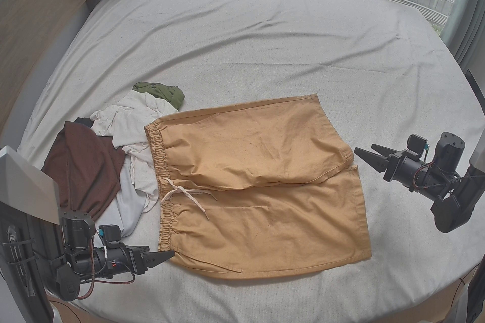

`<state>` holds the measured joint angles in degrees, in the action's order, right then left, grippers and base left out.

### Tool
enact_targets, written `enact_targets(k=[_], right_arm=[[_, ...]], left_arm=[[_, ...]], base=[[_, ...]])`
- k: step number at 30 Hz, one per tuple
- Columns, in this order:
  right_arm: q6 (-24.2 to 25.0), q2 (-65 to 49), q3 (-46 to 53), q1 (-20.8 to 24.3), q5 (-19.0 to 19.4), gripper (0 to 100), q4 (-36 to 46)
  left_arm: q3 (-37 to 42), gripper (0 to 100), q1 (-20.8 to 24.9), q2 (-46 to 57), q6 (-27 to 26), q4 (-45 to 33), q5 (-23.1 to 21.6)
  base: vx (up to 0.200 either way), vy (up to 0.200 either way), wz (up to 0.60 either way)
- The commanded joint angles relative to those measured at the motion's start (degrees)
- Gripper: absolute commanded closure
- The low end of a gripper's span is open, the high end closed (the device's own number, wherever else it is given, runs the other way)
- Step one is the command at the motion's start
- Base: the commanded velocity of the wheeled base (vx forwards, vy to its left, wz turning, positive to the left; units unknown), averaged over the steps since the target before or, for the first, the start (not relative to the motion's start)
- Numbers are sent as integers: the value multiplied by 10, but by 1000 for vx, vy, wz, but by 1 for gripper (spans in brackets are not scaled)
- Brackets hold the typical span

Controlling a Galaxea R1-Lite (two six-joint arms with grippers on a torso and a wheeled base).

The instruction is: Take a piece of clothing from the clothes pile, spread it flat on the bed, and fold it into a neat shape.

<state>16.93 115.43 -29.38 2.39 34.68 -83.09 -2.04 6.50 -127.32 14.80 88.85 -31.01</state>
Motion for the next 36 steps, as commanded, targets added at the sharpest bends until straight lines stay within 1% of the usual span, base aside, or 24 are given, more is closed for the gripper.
enact_targets(k=[1, 8, 15, 16, 23, 29, 32, 34, 35, 36], right_arm=[[0, 3, -2, 0, 0, 0, -1], [1, 6, -2, -1, 0, 0, -2], [1, 6, -3, -2, 0, 0, -2], [1, 6, -3, -2, 0, 0, -2], [-1, 7, 5, -6, 0, 0, 4], [-3, 11, 29, -11, -1, 0, 16], [-33, 11, 52, -18, 0, 0, 56], [-62, 11, 62, -27, 0, 0, 84], [-62, 11, 62, -27, 0, 0, 84], [-79, 10, 69, -33, 0, 0, 109]], left_arm=[[-12, 0, 5, -28, 2, 0, 0], [-25, 0, 26, -40, 10, 1, 5], [-30, 0, 28, -43, 10, 1, 6], [-31, 100, 28, -45, 10, 1, 6], [-47, 100, 28, -64, 9, 1, 7], [-46, 100, 26, -57, 8, 2, 10], [-43, 100, 22, -41, 7, 2, 9], [-39, 100, 21, -31, 7, 2, 9], [-39, 100, 21, -31, 7, 2, 9], [-34, 100, 21, -27, 6, 2, 9]], base=[[0, 0, 0], [0, 0, 0], [0, 0, 0], [0, 0, 0], [0, 0, 0], [0, 0, 0], [0, 0, 0], [0, 0, 0], [0, 0, 0], [0, 0, 0]])
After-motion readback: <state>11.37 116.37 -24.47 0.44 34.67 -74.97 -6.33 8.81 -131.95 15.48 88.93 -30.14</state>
